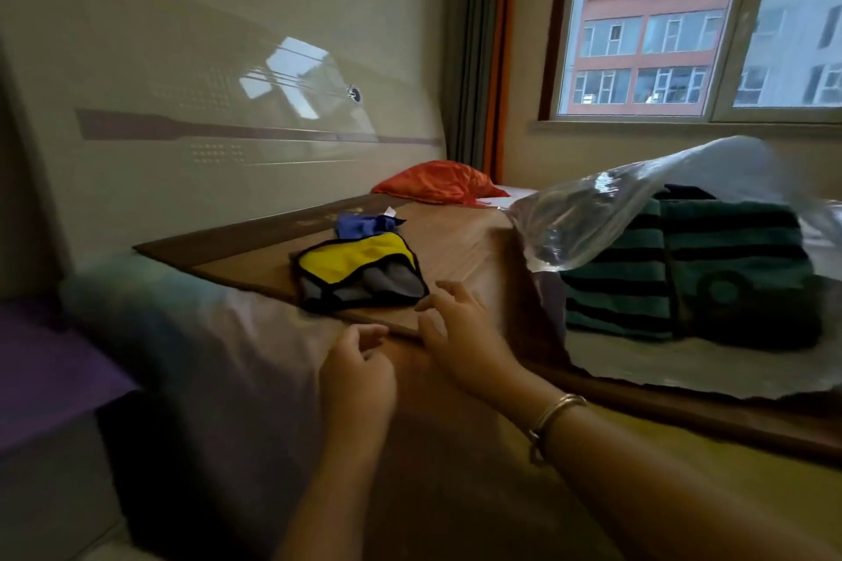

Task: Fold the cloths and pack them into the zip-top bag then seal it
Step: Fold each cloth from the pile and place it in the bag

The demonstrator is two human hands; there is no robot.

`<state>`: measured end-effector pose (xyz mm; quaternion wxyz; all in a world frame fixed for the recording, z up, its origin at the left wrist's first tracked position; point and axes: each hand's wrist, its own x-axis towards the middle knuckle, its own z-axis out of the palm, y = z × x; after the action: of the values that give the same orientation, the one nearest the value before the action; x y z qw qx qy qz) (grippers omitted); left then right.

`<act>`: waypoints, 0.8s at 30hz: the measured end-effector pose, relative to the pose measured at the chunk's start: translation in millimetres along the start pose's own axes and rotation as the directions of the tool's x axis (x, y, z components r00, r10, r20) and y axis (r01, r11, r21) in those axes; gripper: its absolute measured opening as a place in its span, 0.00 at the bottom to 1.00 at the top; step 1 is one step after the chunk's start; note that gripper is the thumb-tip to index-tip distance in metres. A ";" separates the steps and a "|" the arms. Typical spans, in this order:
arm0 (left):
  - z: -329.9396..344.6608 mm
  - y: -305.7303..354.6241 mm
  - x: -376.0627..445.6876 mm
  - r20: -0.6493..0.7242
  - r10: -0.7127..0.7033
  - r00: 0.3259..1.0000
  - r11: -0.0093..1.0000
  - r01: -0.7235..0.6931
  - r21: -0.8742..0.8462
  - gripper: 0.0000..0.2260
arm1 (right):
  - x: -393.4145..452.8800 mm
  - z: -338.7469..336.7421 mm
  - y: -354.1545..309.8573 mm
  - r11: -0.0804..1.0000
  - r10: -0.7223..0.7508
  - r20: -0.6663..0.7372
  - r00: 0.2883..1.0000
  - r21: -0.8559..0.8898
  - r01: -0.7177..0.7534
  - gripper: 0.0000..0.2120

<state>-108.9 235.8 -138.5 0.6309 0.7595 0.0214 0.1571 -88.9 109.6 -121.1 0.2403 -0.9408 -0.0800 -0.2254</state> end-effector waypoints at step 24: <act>31.9 21.6 -59.3 0.163 0.274 0.948 0.851 -0.317 0.419 0.27 | -115.6 -111.6 10.7 0.872 0.120 -0.024 0.992 0.480 -0.094 0.12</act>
<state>-160.3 187.3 -135.1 0.4114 0.8831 -0.0912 0.2063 -231.6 40.9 -91.6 0.4789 -0.8491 -0.0746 -0.2100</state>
